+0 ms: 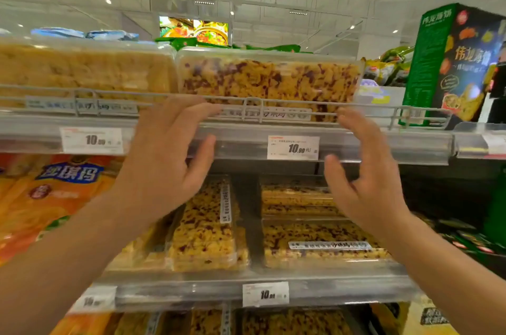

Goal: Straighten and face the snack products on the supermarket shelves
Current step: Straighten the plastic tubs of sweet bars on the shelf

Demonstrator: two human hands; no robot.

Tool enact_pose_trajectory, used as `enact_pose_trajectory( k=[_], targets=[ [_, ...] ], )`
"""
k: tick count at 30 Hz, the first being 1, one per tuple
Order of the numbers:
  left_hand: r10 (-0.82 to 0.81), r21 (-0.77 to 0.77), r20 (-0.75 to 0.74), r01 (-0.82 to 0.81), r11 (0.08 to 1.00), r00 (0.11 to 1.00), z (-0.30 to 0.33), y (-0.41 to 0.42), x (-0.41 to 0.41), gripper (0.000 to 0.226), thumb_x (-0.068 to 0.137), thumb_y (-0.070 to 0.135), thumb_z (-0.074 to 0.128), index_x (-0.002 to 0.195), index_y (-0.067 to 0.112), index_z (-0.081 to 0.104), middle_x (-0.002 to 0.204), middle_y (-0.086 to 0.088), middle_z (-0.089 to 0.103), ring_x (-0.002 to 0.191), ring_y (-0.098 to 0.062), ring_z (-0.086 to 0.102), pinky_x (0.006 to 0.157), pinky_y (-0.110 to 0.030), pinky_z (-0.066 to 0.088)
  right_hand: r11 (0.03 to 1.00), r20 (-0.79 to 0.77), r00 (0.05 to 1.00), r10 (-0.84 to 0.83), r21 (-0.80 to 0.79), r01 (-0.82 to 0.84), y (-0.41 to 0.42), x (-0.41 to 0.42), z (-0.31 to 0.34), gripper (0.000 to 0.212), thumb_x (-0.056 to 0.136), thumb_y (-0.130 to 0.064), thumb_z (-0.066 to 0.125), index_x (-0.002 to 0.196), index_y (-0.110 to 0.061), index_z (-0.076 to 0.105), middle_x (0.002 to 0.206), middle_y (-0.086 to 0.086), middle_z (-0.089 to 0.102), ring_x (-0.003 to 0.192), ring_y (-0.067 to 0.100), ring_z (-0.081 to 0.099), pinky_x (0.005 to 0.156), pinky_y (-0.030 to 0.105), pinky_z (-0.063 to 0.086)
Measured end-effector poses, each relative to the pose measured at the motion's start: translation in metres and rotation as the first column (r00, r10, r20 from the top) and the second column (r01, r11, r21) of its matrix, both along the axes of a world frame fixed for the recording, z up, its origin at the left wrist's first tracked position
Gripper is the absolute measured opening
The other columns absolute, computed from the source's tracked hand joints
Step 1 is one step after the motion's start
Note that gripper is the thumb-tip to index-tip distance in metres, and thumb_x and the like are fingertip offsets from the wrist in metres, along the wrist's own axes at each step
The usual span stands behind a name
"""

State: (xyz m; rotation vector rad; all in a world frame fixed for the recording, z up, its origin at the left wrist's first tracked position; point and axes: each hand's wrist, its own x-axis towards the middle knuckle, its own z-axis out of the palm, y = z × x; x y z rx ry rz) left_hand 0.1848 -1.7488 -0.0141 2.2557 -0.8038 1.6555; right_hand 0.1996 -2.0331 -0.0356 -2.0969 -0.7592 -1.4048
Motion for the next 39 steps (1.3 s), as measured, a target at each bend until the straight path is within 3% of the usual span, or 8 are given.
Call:
enact_pose_trajectory(
  k=[7,15,20,23,25,28,33,39],
  targets=[
    [0.014,-0.046,-0.468,-0.040,0.998,0.884,-0.125,0.023,-0.014,0.044,0.094,0.039,0.041,0.119,0.012,0.064,0.118,-0.001,0.062,0.112,-0.017,0.057,0.094,-0.034,0.048,0.933,-0.286,0.949,0.134,-0.288,-0.218,0.083,-0.001,-0.105,0.037,0.096,-0.034,0.050,0.127,-0.016,0.057,0.133,0.000,0.055,0.128,0.013,0.046,0.102,0.038,0.046],
    [0.053,0.052,-0.526,-0.031,0.998,0.849,-0.139,0.025,-0.005,0.042,0.097,0.039,0.039,0.121,0.017,0.066,0.123,0.002,0.064,0.118,-0.018,0.057,0.100,-0.034,0.045,0.929,-0.342,0.938,0.053,-0.328,-0.172,0.117,0.011,-0.127,0.042,0.096,-0.051,0.046,0.131,-0.027,0.051,0.134,-0.012,0.052,0.131,0.002,0.039,0.108,0.032,0.039],
    [-0.114,-0.254,-0.509,-0.023,0.967,0.853,-0.164,0.016,-0.030,0.046,0.096,0.045,0.041,0.136,0.026,0.051,0.147,0.010,0.043,0.140,-0.005,0.032,0.110,-0.022,0.029,0.950,-0.371,0.926,0.075,-0.257,-0.180,0.117,0.007,-0.132,0.041,0.097,-0.048,0.047,0.128,-0.023,0.057,0.136,-0.011,0.053,0.132,0.004,0.040,0.109,0.032,0.038],
    [-0.295,-0.668,-0.387,-0.045,0.743,0.873,-0.183,0.008,-0.052,0.028,0.087,0.047,0.053,0.115,0.042,0.056,0.116,0.018,0.055,0.108,-0.003,0.055,0.086,-0.013,0.043,0.955,-0.385,0.922,0.042,-0.255,-0.150,0.119,0.001,-0.130,0.044,0.097,-0.051,0.046,0.128,-0.022,0.059,0.137,-0.011,0.053,0.133,0.002,0.038,0.110,0.029,0.036],
    [-0.469,-0.891,-0.370,-0.165,0.422,0.802,-0.184,0.006,-0.054,0.019,0.084,0.045,0.067,0.100,0.041,0.060,0.087,0.016,0.065,0.084,-0.013,0.063,0.069,-0.023,0.050,0.955,-0.374,0.927,0.007,-0.274,-0.118,0.122,-0.004,-0.130,0.045,0.097,-0.054,0.044,0.128,-0.024,0.059,0.136,-0.012,0.054,0.133,-0.002,0.035,0.110,0.023,0.032],
    [-0.877,-0.888,-0.248,-0.459,0.036,0.412,-0.171,0.006,-0.045,0.051,0.059,0.050,0.069,0.102,0.023,0.062,0.075,-0.008,0.070,0.069,-0.033,0.065,0.056,-0.039,0.050,0.960,-0.380,0.925,-0.013,-0.264,-0.095,0.127,-0.010,-0.131,0.045,0.096,-0.056,0.045,0.128,-0.027,0.058,0.136,-0.015,0.053,0.133,-0.003,0.034,0.110,0.025,0.032],
    [-0.980,-0.858,-0.036,-0.508,-0.070,0.197,-0.162,0.011,-0.040,0.083,0.043,0.060,0.075,0.113,0.018,0.062,0.094,-0.020,0.073,0.078,-0.033,0.073,0.065,-0.044,0.057,0.979,-0.357,0.934,0.007,-0.189,-0.079,0.136,-0.026,-0.138,0.042,0.096,-0.052,0.050,0.127,-0.025,0.058,0.137,-0.015,0.051,0.133,0.002,0.037,0.108,0.033,0.039],
    [-0.966,-0.869,0.083,-0.457,-0.191,0.246,-0.156,0.007,-0.042,0.073,0.050,0.040,0.081,0.115,0.011,0.064,0.085,-0.016,0.072,0.055,-0.021,0.066,0.047,-0.032,0.050,0.981,-0.321,0.947,-0.003,-0.187,-0.061,0.147,-0.048,-0.141,0.044,0.093,-0.048,0.057,0.126,-0.020,0.061,0.137,-0.013,0.052,0.134,0.008,0.039,0.108,0.034,0.039]
  ],
)
